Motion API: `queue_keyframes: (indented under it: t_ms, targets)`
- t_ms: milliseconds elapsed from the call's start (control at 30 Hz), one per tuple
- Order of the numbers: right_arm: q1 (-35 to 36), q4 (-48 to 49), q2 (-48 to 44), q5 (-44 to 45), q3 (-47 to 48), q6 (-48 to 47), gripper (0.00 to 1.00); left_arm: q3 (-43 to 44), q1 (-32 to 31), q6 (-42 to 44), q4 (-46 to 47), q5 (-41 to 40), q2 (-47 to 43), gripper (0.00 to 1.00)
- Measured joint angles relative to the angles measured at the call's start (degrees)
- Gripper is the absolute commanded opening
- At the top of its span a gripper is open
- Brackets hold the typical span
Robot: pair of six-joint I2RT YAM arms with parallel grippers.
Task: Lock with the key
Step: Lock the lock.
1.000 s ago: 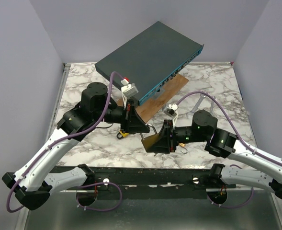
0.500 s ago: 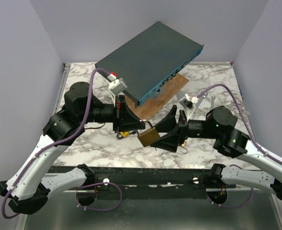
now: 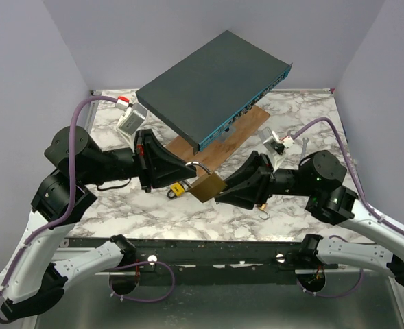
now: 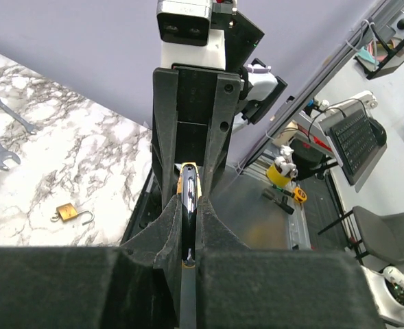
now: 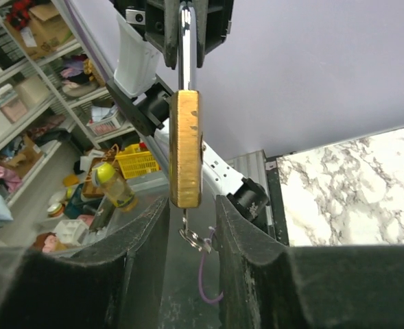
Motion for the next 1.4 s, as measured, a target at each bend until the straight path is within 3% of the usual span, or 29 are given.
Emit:
queue_keyframes:
  t_ms: [300, 1033, 1167, 1300, 1400]
  targets:
    - [-0.04, 1.68, 2.51, -1.9, 0.28, 1.09, 0.28, -1.99, 0.04, -0.57, 0.42, -2.25, -0.59, 0.0]
    - [-0.07, 1.33, 0.59, -1.95, -0.44, 1.53, 0.31, -2.1, 0.37, -0.55, 0.42, -3.56, -1.9, 0.0]
    - [-0.07, 1.33, 1.25, -1.97, -0.46, 1.6, 0.22, -2.21, 0.37, -0.57, 0.42, -3.61, -1.9, 0.0]
    - [-0.07, 1.11, 1.51, -1.92, -0.52, 1.77, 0.01, -2.27, 0.37, -0.57, 0.42, -3.67, -1.9, 0.0]
    - [-0.09, 0.68, 1.49, -1.66, -0.52, 1.9, 0.01, -2.38, 0.37, -0.63, 0.44, -3.63, -1.92, 0.0]
